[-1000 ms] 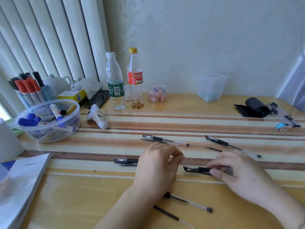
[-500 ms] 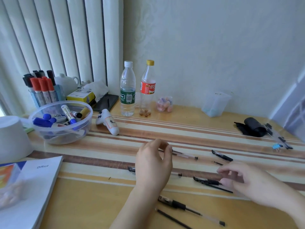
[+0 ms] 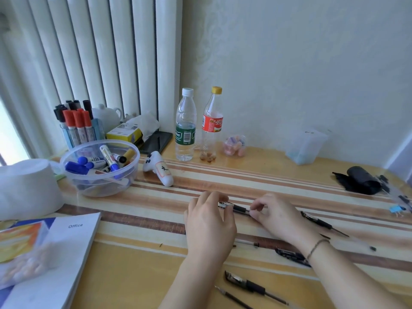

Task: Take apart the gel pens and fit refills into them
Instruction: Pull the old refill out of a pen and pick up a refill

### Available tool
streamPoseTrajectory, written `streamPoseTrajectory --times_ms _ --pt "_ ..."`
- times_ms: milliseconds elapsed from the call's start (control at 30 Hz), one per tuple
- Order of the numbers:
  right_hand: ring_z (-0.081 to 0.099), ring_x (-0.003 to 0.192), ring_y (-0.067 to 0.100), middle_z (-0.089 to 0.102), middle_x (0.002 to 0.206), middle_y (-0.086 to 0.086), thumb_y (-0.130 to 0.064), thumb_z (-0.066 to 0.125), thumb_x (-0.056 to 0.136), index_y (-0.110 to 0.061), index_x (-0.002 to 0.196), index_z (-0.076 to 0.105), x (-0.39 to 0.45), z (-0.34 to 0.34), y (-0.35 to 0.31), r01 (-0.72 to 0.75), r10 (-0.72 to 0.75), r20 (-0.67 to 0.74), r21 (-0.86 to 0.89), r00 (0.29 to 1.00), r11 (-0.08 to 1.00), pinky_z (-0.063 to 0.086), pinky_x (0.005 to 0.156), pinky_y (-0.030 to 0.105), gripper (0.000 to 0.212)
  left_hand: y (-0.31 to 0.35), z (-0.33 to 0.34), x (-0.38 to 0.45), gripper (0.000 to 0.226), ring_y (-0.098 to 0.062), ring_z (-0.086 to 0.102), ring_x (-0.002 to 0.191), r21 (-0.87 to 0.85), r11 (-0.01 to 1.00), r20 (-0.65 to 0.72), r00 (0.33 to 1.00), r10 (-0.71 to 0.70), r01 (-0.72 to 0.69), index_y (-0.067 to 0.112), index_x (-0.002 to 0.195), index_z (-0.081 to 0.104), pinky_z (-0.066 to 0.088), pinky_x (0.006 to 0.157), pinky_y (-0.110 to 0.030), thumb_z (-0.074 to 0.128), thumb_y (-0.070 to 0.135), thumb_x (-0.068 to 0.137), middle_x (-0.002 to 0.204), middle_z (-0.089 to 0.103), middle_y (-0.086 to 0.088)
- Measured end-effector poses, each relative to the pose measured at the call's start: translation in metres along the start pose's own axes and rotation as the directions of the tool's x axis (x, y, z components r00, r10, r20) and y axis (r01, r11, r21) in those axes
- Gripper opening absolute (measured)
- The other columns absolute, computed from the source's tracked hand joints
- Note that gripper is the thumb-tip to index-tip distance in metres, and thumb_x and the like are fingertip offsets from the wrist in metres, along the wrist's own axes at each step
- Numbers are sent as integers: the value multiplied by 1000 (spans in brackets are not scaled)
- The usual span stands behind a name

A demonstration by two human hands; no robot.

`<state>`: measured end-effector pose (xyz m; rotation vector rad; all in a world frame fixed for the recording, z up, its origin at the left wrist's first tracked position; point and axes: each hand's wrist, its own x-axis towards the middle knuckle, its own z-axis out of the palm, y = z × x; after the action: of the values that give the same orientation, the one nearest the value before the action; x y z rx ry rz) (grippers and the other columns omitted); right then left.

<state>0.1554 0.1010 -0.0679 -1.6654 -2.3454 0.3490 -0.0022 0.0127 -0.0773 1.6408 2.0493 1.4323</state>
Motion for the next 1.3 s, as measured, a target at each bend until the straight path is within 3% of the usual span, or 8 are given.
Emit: streamPoseTrajectory --times_ms 133,267,500,667,867,1000,1133,1300 --pt "55 81 3 59 92 -18 -37 61 90 -35 85 66 0 -2 1 34 -33 -21 49 999 998 48 70 28 7 -3 1 3 19 -19 53 106 54 997 18 999 46 -47 26 107 62 44 89 -36 59 27 88 111 62 12" --pt "53 76 -1 56 83 -21 -29 54 94 -34 87 56 -25 -17 -2 186 -176 -133 66 975 980 43 62 23 9 9 3 -3 35 -20 51 115 213 923 125 945 301 -322 25 120 55 46 92 -38 57 35 87 126 57 8" --pt "60 63 6 64 78 -20 -42 36 93 -40 94 64 -91 -33 13 333 -358 -286 -135 889 933 45 47 25 28 27 21 -22 21 -20 48 74 145 781 362 767 530 -608 18 91 55 44 67 -33 37 27 98 82 57 2" --pt "59 60 11 63 74 -17 -28 51 86 -35 90 70 -93 -29 32 372 -403 -356 -156 843 915 31 45 18 21 33 20 -20 22 -20 48 62 92 761 406 722 561 -643 22 88 50 36 49 -32 42 39 100 73 56 5" --pt "41 57 -3 61 75 -22 -41 39 94 -34 88 69 -99 -34 38 363 -370 -401 -97 838 927 15 51 3 31 30 9 -21 28 -12 47 70 3 814 353 762 542 -581 20 91 58 41 59 -27 38 38 97 81 55 6" --pt "41 54 -1 61 71 -21 -38 41 94 -31 83 70 -100 -32 36 385 -380 -442 -82 813 919 21 47 7 31 30 9 -22 34 -14 43 65 -44 840 295 796 528 -541 16 78 55 39 58 -32 37 36 99 71 50 4" --pt "57 60 7 69 75 -19 -12 62 82 -25 83 75 -99 -27 38 422 -420 -553 -132 719 897 36 48 19 19 30 11 -24 37 -13 40 60 -93 878 294 830 475 -469 17 71 48 39 53 -35 36 39 99 64 46 6" --pt "64 61 20 72 73 -14 -19 35 98 -20 78 77 -97 -23 38 500 -485 -655 -184 579 846 45 51 33 46 32 11 -24 44 -10 31 52 -162 922 326 863 385 -351 28 58 31 23 48 -20 43 32 100 51 32 12"
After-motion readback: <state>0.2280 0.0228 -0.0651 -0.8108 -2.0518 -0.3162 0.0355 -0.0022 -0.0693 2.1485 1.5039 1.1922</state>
